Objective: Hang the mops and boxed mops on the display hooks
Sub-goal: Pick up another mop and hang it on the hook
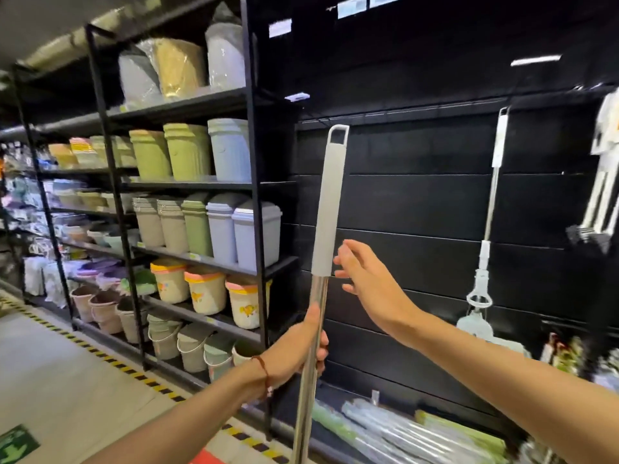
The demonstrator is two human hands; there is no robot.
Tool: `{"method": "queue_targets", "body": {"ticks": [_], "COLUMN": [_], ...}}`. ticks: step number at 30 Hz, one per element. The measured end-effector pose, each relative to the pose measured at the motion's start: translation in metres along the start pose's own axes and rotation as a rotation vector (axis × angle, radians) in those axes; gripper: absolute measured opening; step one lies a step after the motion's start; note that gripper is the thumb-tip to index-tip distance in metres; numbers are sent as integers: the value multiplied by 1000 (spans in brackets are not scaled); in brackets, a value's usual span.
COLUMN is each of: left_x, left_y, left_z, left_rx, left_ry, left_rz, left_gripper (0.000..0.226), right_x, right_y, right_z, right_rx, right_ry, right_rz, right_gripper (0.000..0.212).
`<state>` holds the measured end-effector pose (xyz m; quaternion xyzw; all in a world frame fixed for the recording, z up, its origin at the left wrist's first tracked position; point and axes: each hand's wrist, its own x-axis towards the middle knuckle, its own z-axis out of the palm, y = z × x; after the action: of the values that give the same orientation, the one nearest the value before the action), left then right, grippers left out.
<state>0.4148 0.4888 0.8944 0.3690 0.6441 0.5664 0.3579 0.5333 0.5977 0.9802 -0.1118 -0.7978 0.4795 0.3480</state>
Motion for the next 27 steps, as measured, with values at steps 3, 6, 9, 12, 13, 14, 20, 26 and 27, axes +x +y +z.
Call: {"method": "queue_targets", "body": {"ticks": [3, 6, 9, 12, 13, 14, 20, 26, 27], "left_x": [33, 71, 108, 136, 144, 153, 216, 293, 306], "left_y": [16, 30, 44, 61, 67, 73, 99, 132, 137], "left_z": [24, 46, 67, 90, 98, 105, 143, 176, 182], "left_rx": [19, -12, -18, 40, 68, 96, 169, 84, 43], "left_ry": [-70, -165, -284, -396, -430, -455, -552, -541, -531], "left_rz": [31, 28, 46, 83, 95, 109, 134, 110, 120], "left_gripper": [69, 73, 75, 74, 75, 75, 77, 65, 68], "right_x": [21, 42, 66, 92, 99, 105, 138, 190, 201], "right_y": [1, -2, -5, -9, -10, -9, 17, 52, 58], "right_z": [-21, -44, -74, -104, -114, -123, -176, -246, -257], "right_rx": [-80, -130, -160, -185, -172, -150, 29, 92, 97], "right_ry": [40, 77, 161, 253, 280, 308, 503, 577, 574], "right_rz": [-22, -37, -48, -31, -19, -10, -10, -48, -50], "right_gripper": [65, 54, 47, 44, 45, 46, 44, 46, 46]}}
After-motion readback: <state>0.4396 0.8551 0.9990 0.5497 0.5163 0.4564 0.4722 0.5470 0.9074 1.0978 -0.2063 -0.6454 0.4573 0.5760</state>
